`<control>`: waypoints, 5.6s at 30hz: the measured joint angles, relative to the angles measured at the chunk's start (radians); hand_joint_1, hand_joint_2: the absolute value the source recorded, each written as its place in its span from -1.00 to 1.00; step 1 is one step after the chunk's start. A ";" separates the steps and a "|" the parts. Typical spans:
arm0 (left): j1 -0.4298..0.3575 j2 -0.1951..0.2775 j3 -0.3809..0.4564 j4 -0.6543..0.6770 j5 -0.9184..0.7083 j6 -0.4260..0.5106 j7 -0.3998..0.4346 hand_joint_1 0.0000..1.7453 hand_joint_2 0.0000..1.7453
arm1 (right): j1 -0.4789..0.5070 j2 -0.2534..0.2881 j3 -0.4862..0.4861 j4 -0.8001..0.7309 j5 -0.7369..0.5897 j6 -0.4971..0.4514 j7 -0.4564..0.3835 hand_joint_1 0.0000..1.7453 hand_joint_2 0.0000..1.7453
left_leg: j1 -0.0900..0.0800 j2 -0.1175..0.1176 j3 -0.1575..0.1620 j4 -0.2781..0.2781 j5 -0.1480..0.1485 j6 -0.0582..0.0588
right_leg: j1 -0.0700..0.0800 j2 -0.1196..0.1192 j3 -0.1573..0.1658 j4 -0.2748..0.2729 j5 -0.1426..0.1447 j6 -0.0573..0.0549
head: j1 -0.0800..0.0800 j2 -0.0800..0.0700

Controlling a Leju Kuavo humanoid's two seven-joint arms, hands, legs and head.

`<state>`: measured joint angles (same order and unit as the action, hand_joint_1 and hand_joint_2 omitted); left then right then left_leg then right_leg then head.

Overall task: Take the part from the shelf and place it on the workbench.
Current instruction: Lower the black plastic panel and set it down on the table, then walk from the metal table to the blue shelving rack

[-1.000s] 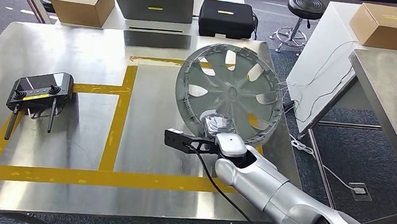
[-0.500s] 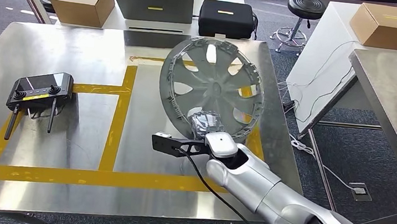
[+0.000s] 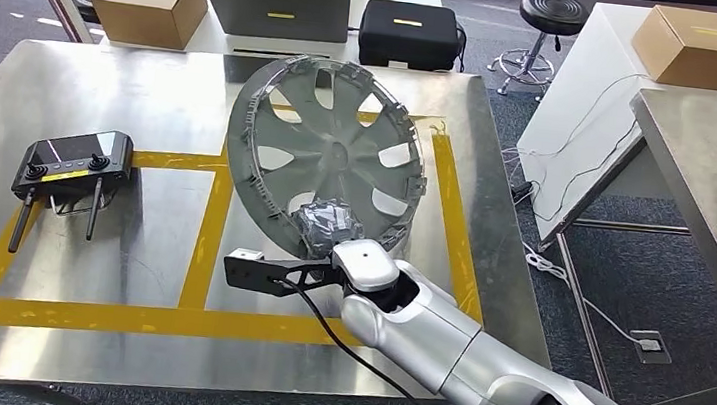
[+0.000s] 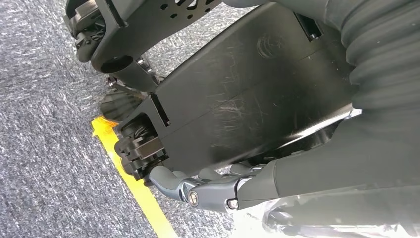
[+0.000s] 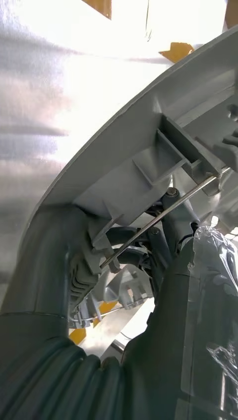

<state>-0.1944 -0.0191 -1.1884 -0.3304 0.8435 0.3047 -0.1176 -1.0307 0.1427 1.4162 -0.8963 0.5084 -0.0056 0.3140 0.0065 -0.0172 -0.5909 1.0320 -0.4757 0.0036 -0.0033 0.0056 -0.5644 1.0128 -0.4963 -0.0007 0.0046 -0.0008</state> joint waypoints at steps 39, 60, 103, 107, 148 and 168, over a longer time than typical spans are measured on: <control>0.036 0.016 0.046 0.013 0.053 -0.038 -0.111 -1.00 -1.00 | -0.035 -0.363 -0.403 -0.833 -0.665 -0.510 -0.245 -1.00 -1.00 | -0.001 0.002 0.005 -0.001 0.000 -0.002 | -0.001 0.001 0.002 -0.002 0.002 -0.002 | -0.001 0.000; 0.040 0.016 0.091 0.013 0.114 -0.020 -0.125 -1.00 -1.00 | 0.190 -0.665 -0.584 -1.422 -0.718 -0.521 -0.237 -1.00 -1.00 | -0.012 0.006 0.010 -0.001 -0.002 0.010 | -0.011 0.004 0.006 -0.004 0.004 0.008 | -0.003 0.000; 0.052 0.007 0.114 0.016 0.144 0.003 -0.145 -1.00 -1.00 | 0.297 -0.747 -0.607 -1.443 -0.759 -0.535 -0.234 -1.00 -1.00 | -0.009 0.022 0.016 -0.049 0.034 0.020 | -0.020 -0.011 -0.031 0.151 -0.016 0.032 | 0.018 0.000; 0.048 0.006 0.113 0.016 0.147 0.003 -0.148 -1.00 -1.00 | 0.300 -0.751 -0.611 -1.453 -0.753 -0.536 -0.226 -1.00 -1.00 | -0.012 0.022 -0.015 -0.027 0.055 -0.001 | -0.013 -0.008 0.071 -0.016 -0.032 0.011 | 0.027 0.000; 0.031 0.009 0.105 0.017 0.167 0.015 -0.117 -1.00 -1.00 | 0.328 -0.771 -0.633 -1.462 -0.770 -0.523 -0.241 -1.00 -1.00 | 0.011 0.020 -0.001 0.199 -0.061 -0.048 | -0.015 -0.029 -0.040 -0.027 0.070 -0.020 | 0.053 0.000; 0.032 -0.001 0.105 0.011 0.167 0.015 -0.116 -1.00 -1.00 | 0.331 -0.777 -0.647 -1.462 -0.778 -0.516 -0.247 -1.00 -1.00 | -0.018 0.022 -0.035 -0.019 0.072 0.014 | 0.021 -0.012 0.084 -0.020 -0.037 -0.040 | 0.045 0.000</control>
<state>-0.1626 -0.0203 -1.0834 -0.3189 1.0106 0.3193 -0.2339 -0.6993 -0.6347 0.7690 -2.3579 -0.2699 -0.5213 0.0672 -0.0116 0.0049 -0.6264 1.0133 -0.4041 0.0172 0.0178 -0.0062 -0.4802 0.9925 -0.5335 -0.0410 0.0499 -0.0008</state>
